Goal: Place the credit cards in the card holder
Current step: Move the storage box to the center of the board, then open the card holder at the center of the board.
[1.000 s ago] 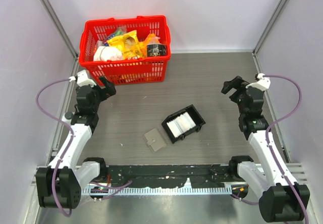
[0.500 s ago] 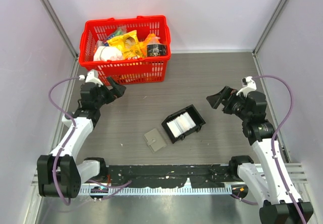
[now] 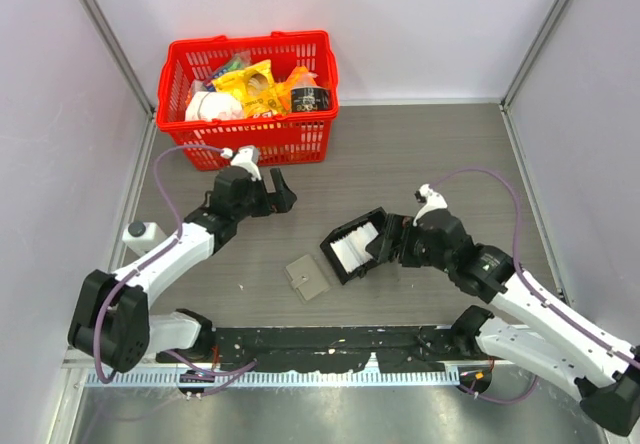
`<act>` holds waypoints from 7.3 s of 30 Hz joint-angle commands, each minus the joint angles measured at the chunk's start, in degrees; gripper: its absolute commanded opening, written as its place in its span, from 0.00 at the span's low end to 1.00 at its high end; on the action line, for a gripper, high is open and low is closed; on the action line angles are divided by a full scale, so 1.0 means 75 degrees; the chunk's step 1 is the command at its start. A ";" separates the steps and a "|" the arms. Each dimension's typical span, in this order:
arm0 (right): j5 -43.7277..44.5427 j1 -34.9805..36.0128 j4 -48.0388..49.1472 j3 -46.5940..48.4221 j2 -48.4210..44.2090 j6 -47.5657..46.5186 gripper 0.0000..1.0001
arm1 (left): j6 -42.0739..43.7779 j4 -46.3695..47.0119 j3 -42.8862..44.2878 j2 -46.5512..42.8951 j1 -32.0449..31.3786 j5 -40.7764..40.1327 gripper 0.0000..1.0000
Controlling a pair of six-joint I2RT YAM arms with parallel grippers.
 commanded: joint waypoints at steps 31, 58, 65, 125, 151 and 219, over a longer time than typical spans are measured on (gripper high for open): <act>0.2437 0.1744 0.4704 -0.1006 0.3568 0.1957 1.00 | -0.0407 0.0330 -0.0543 0.0266 -0.0721 -0.0942 1.00; 0.3164 0.1709 0.5326 -0.0232 0.4436 0.2356 1.00 | 0.0190 0.0285 -0.0520 0.0512 -0.0721 0.1284 0.88; 0.3105 0.1697 0.4893 -0.0302 0.3756 0.1946 1.00 | 0.0202 -0.0349 -0.0614 0.0489 -0.0733 0.1541 0.83; 0.0493 0.1919 0.2104 -0.0256 0.2267 0.1999 0.77 | -0.0842 -0.1799 -0.0345 -0.0202 -0.0721 0.0614 0.66; 0.1792 0.3713 0.4661 -0.1417 0.4098 0.4596 0.65 | -0.1403 0.0622 -0.2571 0.0207 -0.1624 0.1683 0.44; -0.0563 0.1967 0.6838 -0.1872 0.4565 0.2064 0.14 | -0.3606 0.0424 -0.2606 0.0067 -0.3381 -0.0614 0.47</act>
